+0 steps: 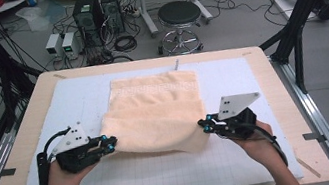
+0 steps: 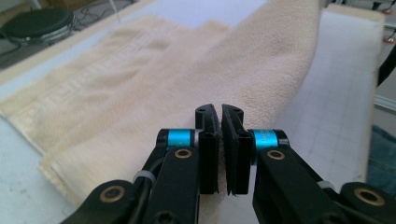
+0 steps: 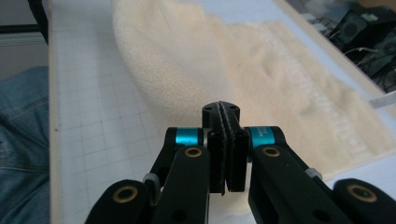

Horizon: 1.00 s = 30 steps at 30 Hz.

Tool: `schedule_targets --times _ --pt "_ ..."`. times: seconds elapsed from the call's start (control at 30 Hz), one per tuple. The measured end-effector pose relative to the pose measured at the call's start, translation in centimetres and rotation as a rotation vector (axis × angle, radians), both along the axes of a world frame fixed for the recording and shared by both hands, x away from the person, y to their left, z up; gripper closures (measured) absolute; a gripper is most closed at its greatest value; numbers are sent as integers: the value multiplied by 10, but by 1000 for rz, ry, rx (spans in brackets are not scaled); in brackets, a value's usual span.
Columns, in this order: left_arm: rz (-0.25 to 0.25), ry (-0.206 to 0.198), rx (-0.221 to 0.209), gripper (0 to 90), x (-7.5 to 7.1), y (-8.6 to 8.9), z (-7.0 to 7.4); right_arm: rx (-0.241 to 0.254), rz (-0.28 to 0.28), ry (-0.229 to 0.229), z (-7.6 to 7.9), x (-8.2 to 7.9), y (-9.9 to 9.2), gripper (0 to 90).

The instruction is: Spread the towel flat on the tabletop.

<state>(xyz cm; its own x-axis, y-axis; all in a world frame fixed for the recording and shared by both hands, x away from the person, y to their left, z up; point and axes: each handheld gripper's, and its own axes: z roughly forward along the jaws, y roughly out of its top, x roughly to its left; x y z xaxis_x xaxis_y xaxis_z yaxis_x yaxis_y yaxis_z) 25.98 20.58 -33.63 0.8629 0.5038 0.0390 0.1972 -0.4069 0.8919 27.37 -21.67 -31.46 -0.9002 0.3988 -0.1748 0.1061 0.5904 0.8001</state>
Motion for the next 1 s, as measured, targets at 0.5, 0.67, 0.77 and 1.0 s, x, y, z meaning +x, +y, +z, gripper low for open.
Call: schedule_targets --times 0.5,0.67,0.77,1.0 --pt "149 228 22 646 95 -6 -67 -101 -200 252 -69 121 10 752" --pt "120 197 -3 561 81 10 -54 -40 -142 200 -57 105 8 678" --pt "118 164 30 555 72 22 -49 -13 -80 182 -55 86 9 642" --pt "107 240 96 577 73 33 -73 -106 9 245 -89 68 29 560"
